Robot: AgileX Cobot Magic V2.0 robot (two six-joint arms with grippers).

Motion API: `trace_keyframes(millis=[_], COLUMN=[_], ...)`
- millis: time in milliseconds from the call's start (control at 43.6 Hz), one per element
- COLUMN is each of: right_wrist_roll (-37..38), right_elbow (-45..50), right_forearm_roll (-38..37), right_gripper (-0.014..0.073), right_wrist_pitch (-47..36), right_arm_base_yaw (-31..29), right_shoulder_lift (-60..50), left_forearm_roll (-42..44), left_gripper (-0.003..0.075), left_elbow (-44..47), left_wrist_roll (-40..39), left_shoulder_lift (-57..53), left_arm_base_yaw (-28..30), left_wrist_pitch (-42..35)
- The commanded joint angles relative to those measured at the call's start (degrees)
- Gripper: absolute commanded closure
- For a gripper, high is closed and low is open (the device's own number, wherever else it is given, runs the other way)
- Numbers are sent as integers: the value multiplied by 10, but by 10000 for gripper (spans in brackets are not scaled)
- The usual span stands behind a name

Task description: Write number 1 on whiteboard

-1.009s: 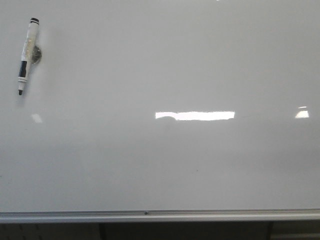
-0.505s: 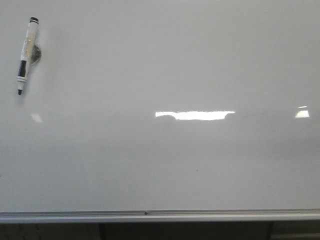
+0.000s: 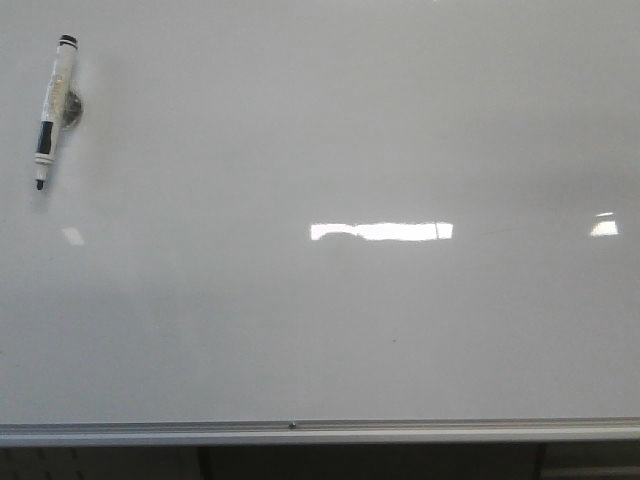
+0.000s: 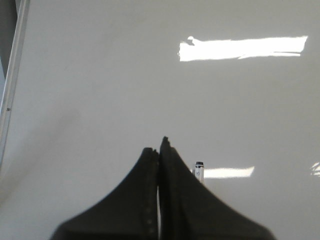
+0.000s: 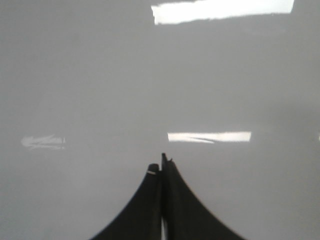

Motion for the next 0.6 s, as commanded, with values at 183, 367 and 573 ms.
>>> trace_keyframes(millis=[183, 367, 573], right_wrist_roll=[-4, -4, -4], right_elbow=[-47, -47, -47], right_forearm_roll=[0, 0, 0], right_gripper=[662, 662, 662], right_wrist_pitch=[42, 56, 63], right_arm_base_yaw=[0, 0, 0], right_shoulder_lift=[137, 199, 255], left_forearm_roll=[-4, -4, -12], left_gripper=[741, 741, 741], left_elbow=[-51, -51, -51], left_wrist_roll=[-6, -6, -6], left_shoulder_lift=[135, 194, 237], left_arm_base_yaw=[-4, -4, -4], left_wrist_pitch=[59, 88, 109])
